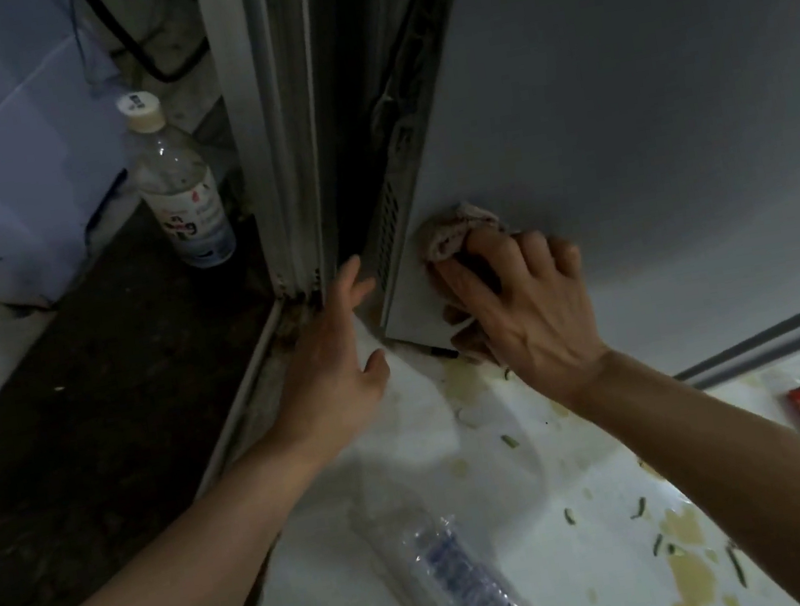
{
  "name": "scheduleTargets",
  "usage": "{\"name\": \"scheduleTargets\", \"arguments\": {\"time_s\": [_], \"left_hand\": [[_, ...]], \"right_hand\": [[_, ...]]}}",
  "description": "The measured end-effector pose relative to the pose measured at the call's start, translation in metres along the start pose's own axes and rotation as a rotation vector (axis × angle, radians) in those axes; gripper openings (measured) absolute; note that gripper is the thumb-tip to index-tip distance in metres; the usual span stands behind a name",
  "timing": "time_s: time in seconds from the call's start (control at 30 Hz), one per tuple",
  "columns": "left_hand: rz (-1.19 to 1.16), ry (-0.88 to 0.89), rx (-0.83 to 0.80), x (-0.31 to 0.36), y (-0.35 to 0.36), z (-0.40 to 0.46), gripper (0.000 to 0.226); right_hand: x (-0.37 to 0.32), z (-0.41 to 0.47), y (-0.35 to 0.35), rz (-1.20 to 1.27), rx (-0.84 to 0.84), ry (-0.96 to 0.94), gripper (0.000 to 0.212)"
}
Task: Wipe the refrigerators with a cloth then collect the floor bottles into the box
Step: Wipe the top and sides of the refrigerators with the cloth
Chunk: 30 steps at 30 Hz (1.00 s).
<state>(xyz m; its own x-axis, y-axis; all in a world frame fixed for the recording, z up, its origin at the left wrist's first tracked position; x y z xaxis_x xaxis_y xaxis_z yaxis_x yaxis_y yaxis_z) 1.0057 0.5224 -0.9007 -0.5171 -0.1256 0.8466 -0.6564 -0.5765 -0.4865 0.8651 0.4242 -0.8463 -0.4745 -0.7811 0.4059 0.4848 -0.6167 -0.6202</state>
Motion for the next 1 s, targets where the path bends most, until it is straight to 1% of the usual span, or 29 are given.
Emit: {"name": "scheduleTargets", "arguments": {"time_s": [0.03, 0.1, 0.13, 0.2, 0.27, 0.3, 0.37, 0.43, 0.53, 0.6, 0.67, 0.73, 0.8, 0.9, 0.97, 1.0], "left_hand": [[-0.008, -0.033, 0.022, -0.003, -0.002, 0.0, 0.085], [-0.01, -0.086, 0.049, -0.01, -0.005, 0.0, 0.083], [-0.003, -0.107, 0.06, -0.014, -0.006, 0.0, 0.082], [0.025, -0.129, 0.072, -0.02, -0.009, -0.001, 0.081], [0.052, -0.125, 0.071, -0.025, -0.012, -0.002, 0.079], [0.064, -0.119, 0.067, -0.027, -0.013, -0.002, 0.077], [0.065, -0.123, 0.043, -0.027, -0.011, -0.004, 0.074], [0.052, -0.14, 0.032, -0.026, -0.006, -0.006, 0.072], [0.058, -0.123, 0.009, -0.022, 0.004, -0.007, 0.073], [0.072, -0.103, -0.005, -0.021, 0.012, -0.006, 0.075], [0.065, -0.119, -0.025, -0.022, 0.019, -0.003, 0.076], [0.065, -0.144, -0.043, -0.024, 0.026, -0.001, 0.076], [0.076, -0.162, -0.055, -0.029, 0.029, 0.0, 0.076], [0.083, -0.187, -0.059, -0.035, 0.03, 0.002, 0.076], [0.081, -0.206, -0.051, -0.04, 0.029, 0.004, 0.078], [0.075, -0.211, -0.05, -0.041, 0.028, 0.005, 0.078]], "right_hand": [[-0.004, 0.002, 0.002, -0.005, 0.011, 0.0, 0.056], [-0.016, -0.002, 0.01, -0.018, 0.034, -0.058, 0.04], [-0.022, -0.007, 0.015, -0.022, 0.025, -0.094, 0.036], [-0.036, -0.015, 0.028, -0.016, -0.029, -0.133, 0.036], [-0.046, -0.02, 0.04, -0.033, -0.071, -0.127, 0.034], [-0.053, -0.02, 0.045, -0.053, -0.094, -0.136, 0.036], [-0.067, -0.023, 0.056, -0.088, -0.2, -0.204, 0.044], [-0.073, -0.023, 0.06, -0.103, -0.258, -0.255, 0.045], [-0.057, -0.028, 0.052, -0.052, -0.238, -0.239, 0.038], [-0.035, -0.047, 0.041, -0.003, -0.231, -0.234, 0.039], [-0.014, -0.069, 0.03, -0.016, -0.27, -0.235, 0.043], [0.0, -0.084, 0.021, -0.029, -0.35, -0.213, 0.047], [0.0, -0.09, 0.019, -0.044, -0.411, -0.164, 0.045], [-0.015, -0.078, 0.027, -0.022, -0.433, -0.097, 0.045], [-0.038, -0.063, 0.039, -0.031, -0.459, -0.16, 0.04], [-0.049, -0.055, 0.046, -0.039, -0.468, -0.185, 0.041]]}}
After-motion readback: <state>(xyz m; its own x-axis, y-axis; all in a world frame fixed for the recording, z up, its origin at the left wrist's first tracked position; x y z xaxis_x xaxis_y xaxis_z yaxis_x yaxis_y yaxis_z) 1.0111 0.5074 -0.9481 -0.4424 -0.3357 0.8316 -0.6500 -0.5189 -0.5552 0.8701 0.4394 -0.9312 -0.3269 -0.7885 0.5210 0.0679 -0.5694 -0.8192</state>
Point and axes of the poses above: each hand's wrist, its own z-axis towards the middle knuckle, its own y-axis out of the palm, x = y × z, the point moved 4 cm from there along z, towards the middle knuckle, and after that the axes turned 12 degrees about x, right-handed, at the moved point
